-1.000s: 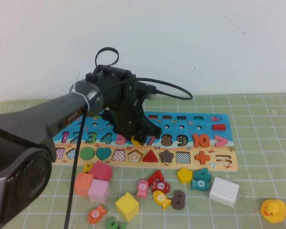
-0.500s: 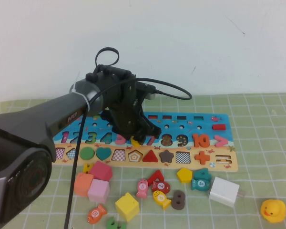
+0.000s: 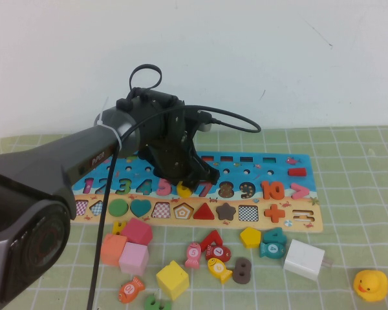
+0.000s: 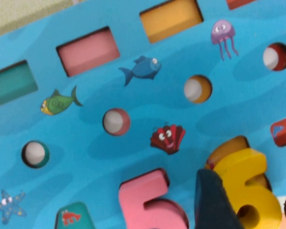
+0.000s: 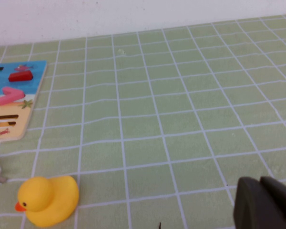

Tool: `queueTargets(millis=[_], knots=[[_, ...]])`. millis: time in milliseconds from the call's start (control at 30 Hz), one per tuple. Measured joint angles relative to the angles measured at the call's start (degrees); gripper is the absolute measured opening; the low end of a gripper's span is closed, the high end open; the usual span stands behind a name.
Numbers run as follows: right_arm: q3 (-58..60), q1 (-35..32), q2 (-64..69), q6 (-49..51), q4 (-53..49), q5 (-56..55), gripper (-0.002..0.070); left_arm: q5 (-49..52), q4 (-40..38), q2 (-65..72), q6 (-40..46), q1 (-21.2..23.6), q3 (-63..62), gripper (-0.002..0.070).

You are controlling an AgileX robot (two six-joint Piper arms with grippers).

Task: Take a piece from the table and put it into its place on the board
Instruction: Place the "number 6" into the hole of the number 6

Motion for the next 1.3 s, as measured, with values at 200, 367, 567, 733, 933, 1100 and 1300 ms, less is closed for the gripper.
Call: queueTargets(millis=[200,367,567,733,933,1100,1300], knots=[[0.0,0.0,0.0,0.0,0.0,0.0,-0.0001,-1.1,-0.9,0.0,-0.2,0.0,0.0,0.0302],[0.0,0.0,0.0,0.0,0.0,0.0,-0.0001,-1.7,-1.0,0.0,-0.2,0.0,0.0,0.0289],[0.0,0.0,0.0,0.0,0.0,0.0,-0.0001,-2.6,-1.0,0.0,-0.4,0.0,0.0,0.0242],[0.0,0.0,0.0,0.0,0.0,0.0,-0.0001,-4.5,-1.0,0.0,-0.6,0.0,0.0,0.0200],[0.0,0.0,0.0,0.0,0.0,0.0,-0.0001,-5.1,-0.9,0.0,-0.7,0.0,0.0,0.0152],[0.0,0.0,0.0,0.0,0.0,0.0,-0.0001,-4.2,-0.5,-0.9,-0.7,0.0,0.0,0.0076],[0.0,0.0,0.0,0.0,0.0,0.0,-0.0001,-3.1,-2.5,-2.5,1.7,0.0,0.0,0.0007]])
